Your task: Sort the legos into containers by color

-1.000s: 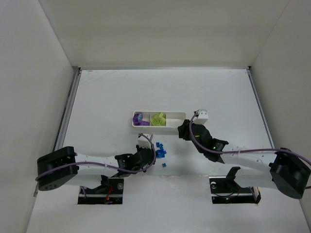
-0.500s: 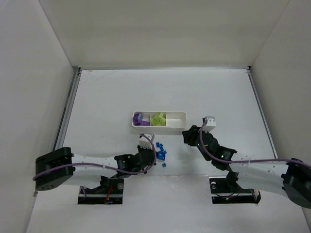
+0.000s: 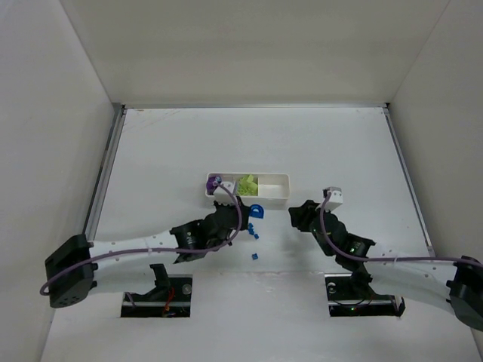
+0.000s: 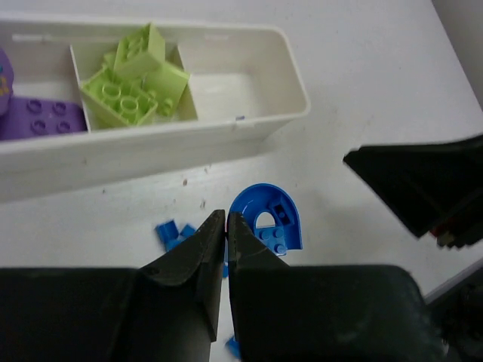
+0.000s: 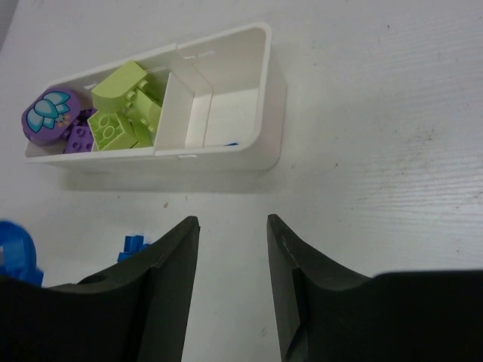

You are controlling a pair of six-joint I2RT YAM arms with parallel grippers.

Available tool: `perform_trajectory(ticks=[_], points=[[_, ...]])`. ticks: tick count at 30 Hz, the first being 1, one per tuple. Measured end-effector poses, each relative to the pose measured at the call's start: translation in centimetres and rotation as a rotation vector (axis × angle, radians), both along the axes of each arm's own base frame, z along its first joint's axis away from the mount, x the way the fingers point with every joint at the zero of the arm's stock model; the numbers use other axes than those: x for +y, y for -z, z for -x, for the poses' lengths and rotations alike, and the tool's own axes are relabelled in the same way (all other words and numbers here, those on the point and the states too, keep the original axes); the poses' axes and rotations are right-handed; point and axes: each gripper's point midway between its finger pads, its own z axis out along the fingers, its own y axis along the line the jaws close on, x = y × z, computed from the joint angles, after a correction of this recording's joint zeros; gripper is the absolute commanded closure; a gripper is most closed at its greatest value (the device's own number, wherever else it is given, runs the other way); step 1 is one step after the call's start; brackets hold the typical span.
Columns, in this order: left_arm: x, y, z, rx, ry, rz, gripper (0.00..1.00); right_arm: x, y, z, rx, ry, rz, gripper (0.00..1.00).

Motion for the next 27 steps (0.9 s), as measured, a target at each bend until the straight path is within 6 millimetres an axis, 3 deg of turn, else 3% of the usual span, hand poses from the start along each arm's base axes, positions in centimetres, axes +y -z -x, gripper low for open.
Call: perform_trajectory(ticks=[5,12,17,21,27], points=[[-3.2,-1.1,-5.0,0.001,-0.021,-0.029,0.96,-0.4,-0.1,0.3,-0.012,0.003,-0.027,0.53],[-7.0,1.0,-10.8,0.051,-0.013,-0.081,0.94,-0.6,-0.4,0.5,-0.022,0.004,-0.051,0.53],[-8.4,1.9,-12.0,0.063,0.009,-0.102,0.87,-0.7,-0.5,0.4,-0.025,0.010,-0.053,0.56],[-9.3,2.0,-12.3,0.058,0.032,-0.116,0.76,-0.5,-0.7,0.7,-0.029,0.004,-0.061,0.62],[-9.2,1.8,-11.4,0.050,0.054,-0.115,0.76,1.3,0.4,2.4,0.001,-0.081,-0.028,0.70]])
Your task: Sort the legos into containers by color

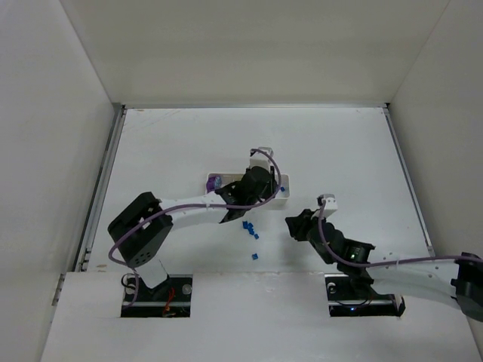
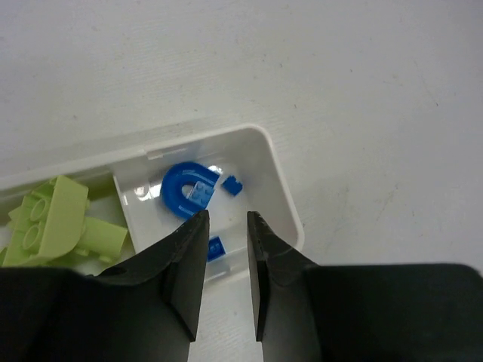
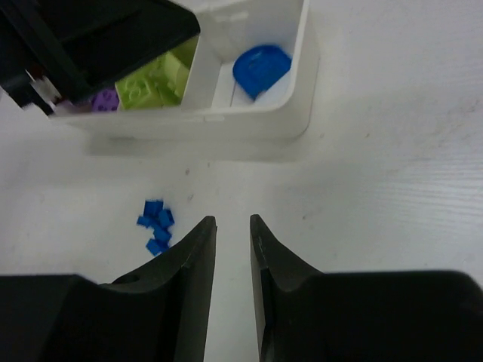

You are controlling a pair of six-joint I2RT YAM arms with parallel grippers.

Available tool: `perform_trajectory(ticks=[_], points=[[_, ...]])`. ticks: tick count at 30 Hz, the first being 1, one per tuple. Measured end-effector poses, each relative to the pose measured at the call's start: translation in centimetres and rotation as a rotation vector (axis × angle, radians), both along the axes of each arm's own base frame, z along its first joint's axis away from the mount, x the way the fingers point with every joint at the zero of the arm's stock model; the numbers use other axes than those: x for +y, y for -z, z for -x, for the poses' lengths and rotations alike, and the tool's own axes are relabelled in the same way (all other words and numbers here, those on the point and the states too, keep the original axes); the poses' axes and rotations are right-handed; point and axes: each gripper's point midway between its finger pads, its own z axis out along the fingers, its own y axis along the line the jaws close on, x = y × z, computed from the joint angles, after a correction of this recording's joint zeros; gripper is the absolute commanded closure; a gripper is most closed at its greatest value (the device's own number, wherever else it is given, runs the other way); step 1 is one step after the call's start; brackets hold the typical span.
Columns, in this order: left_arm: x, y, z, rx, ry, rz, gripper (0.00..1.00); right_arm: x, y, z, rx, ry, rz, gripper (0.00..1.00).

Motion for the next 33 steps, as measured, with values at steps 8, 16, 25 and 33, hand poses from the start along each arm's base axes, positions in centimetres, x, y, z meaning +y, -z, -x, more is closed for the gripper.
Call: perform_trajectory(ticks=[8,16,25,33], points=[[6.3,-2.2,5.7,-0.033,-0.015,0.108,0.76,7.6,3.3,6.8,0.067,-0.321,0.213,0.49],[11.4,0.4,10.2,-0.014,-0.047,0.145,0.76,11.9,5.8,9.6,0.072,-0.417,0.354,0.47],[14.2,0.9,11.4,-0.015,-0.105,0.219,0.75,13.1,7.6,9.9,0.069,-0.371,0.415,0.64],[14.8,3.1,12.1,0.020,-0.118,0.182,0.73,14.5,7.6,10.0,0.068,-0.319,0.444,0.52]])
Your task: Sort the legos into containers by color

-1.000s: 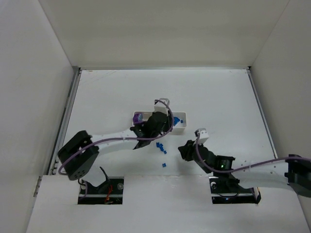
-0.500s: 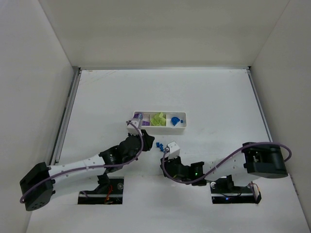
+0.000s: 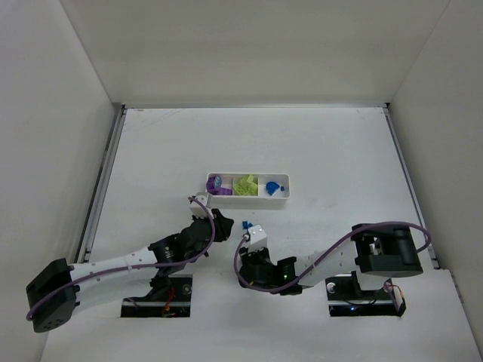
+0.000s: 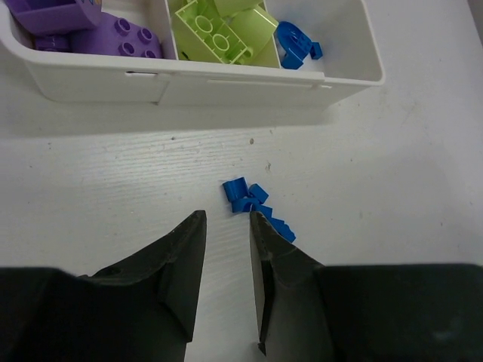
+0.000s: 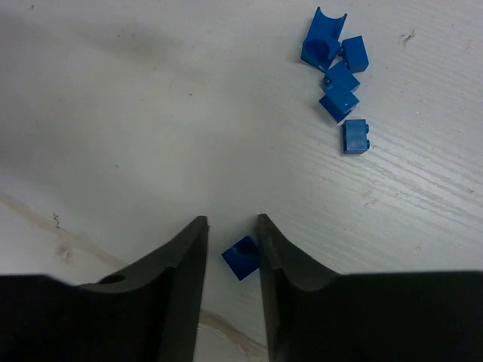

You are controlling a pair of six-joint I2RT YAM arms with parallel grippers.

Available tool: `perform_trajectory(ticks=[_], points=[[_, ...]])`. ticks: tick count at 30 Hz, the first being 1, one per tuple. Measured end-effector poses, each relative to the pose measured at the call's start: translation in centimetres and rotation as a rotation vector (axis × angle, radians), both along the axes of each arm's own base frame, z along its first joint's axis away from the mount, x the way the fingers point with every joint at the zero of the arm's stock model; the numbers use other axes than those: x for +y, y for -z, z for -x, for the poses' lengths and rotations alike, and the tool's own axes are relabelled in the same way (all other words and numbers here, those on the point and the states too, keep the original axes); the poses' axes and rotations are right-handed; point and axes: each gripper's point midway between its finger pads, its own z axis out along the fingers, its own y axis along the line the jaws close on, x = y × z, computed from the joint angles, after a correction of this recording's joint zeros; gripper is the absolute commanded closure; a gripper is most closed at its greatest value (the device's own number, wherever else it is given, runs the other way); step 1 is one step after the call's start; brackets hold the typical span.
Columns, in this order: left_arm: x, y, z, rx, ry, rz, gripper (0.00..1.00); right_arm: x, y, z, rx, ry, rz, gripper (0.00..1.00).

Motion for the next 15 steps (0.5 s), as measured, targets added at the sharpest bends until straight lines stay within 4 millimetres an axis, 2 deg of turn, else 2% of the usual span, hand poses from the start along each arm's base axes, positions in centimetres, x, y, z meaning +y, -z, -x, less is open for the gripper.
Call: perform_trajectory(ticks=[2,5,15], points=[[0.1,0.0,0.0,0.001,-0.005,0.003,0.73,-0.2,-0.1,0.0,-0.003,0.009,0.001,0.47],[0.1,0.2,0.0,0.004,-0.007,0.001,0.73,-0.7,-0.1,0.2,-0.005,0.015,0.010,0.46],[0.2,0.3,0.1,0.007,-0.009,0.006,0.72,-1.3,0.1,0.9,0.003,0.013,0.014,0.62]])
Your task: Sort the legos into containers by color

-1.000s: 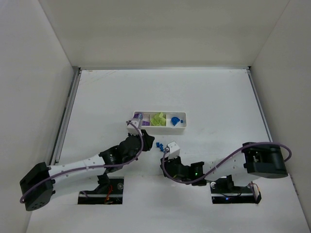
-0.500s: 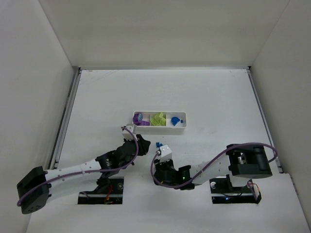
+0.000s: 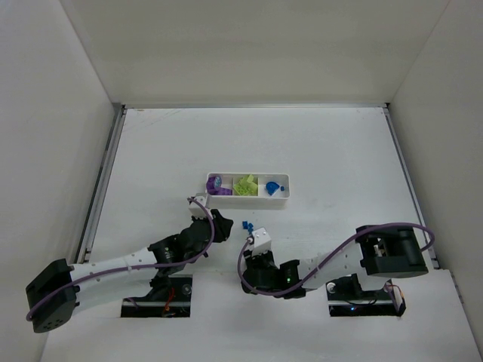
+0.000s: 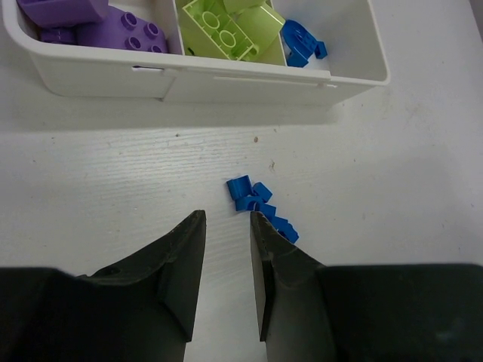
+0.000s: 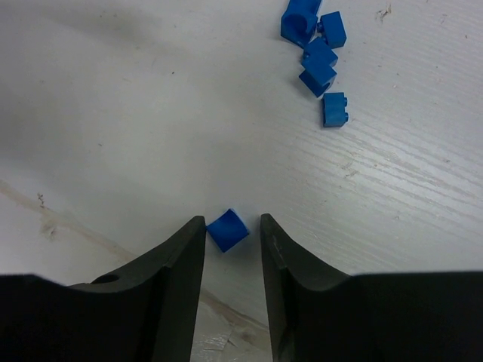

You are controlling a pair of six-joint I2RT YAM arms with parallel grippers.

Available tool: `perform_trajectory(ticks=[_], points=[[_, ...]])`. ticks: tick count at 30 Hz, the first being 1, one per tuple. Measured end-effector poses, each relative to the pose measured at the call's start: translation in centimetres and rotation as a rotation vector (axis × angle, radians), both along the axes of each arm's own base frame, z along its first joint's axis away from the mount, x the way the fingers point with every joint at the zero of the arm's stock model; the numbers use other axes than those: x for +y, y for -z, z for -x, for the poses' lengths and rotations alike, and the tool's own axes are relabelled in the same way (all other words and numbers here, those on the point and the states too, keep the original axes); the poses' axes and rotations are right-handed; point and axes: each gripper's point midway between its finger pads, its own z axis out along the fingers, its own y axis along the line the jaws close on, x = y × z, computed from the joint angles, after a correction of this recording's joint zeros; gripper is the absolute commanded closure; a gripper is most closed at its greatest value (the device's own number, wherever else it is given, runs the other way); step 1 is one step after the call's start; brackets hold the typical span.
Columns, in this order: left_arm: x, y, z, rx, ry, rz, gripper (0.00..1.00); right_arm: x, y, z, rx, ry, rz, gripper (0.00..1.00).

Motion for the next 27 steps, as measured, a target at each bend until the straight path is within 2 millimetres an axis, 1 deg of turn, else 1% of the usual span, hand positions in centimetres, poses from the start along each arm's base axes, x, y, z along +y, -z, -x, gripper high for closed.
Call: perform_trajectory(ticks=[3,6,12,14,17,19,22,25,27], points=[[0.0,-0.1,0.0,-0.001,0.000,0.003,0.72,0.0,0.1,0.1,0.000,-0.002,0.005,0.67],[0.0,-0.1,0.0,-0.001,0.001,0.003,0.72,-0.1,0.1,0.1,0.000,-0.002,0.007,0.70],[-0.3,0.5,0.2,0.009,0.012,-0.014,0.68,-0.3,-0.2,0.2,0.010,-0.008,0.012,0.71],[-0.4,0.8,0.3,0.014,0.019,-0.022,0.67,-0.6,-0.5,0.2,0.010,-0.008,0.009,0.71],[-0.8,1.5,0.6,0.028,0.037,-0.044,0.66,-1.0,-1.8,-0.4,0.012,0.009,-0.020,0.71],[-1.1,2.0,0.8,0.039,0.047,-0.064,0.66,-1.3,-3.1,-1.4,0.011,0.034,-0.054,0.71],[-1.7,2.4,1.0,0.046,0.064,-0.078,0.66,-2.0,-5.8,-3.7,-0.007,0.086,-0.125,0.71],[-2.4,2.4,1.0,0.048,0.073,-0.085,0.66,-3.2,-8.4,-6.4,-0.037,0.136,-0.179,0.71],[-3.0,2.3,0.8,0.049,0.074,-0.087,0.66,-4.3,-9.9,-8.7,-0.058,0.177,-0.215,0.71]])
